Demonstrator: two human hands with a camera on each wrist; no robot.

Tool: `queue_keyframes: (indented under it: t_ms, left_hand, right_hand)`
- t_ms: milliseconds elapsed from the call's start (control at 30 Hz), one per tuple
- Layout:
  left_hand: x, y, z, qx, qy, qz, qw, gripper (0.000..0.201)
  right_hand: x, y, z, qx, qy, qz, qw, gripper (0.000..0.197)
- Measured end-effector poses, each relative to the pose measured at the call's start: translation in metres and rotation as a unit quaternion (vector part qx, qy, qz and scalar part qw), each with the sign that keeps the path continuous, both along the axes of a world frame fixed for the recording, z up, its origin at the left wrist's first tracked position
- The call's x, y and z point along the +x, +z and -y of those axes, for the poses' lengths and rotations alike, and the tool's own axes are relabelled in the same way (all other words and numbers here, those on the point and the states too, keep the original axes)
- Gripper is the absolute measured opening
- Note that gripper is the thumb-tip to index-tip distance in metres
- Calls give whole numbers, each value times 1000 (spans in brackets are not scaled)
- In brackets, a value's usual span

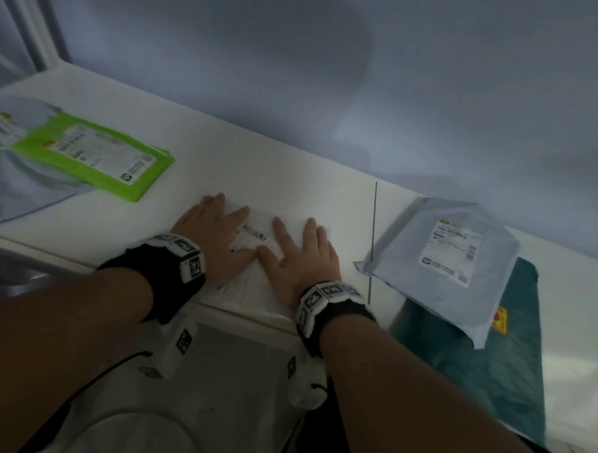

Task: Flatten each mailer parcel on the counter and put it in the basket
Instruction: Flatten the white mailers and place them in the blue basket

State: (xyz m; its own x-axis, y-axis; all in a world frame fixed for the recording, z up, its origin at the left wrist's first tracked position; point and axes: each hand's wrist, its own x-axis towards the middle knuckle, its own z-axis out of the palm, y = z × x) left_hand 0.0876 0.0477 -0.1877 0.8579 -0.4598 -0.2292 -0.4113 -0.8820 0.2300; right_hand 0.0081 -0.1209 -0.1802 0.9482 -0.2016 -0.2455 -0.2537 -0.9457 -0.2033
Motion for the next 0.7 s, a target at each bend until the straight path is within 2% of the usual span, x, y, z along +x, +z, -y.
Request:
queue_keyframes:
  t_ms: [133, 267, 433, 700]
  left_hand:
    - [3, 1, -4, 12, -6, -2, 1000, 104]
    - [-6, -3, -10, 0, -19, 33, 999, 94]
    - [-2, 1, -8, 30, -18, 19, 999, 95]
    - [7, -4, -8, 34, -13, 3, 999, 113]
  right_hand:
    - [-5, -2, 3, -5, -1, 12, 1000, 74]
    - [-7, -8, -2, -23, -27, 29, 999, 74]
    - [-4, -5, 1, -22, -20, 17, 999, 74]
    - [-3, -4, 2, -30, -8, -12, 999, 76]
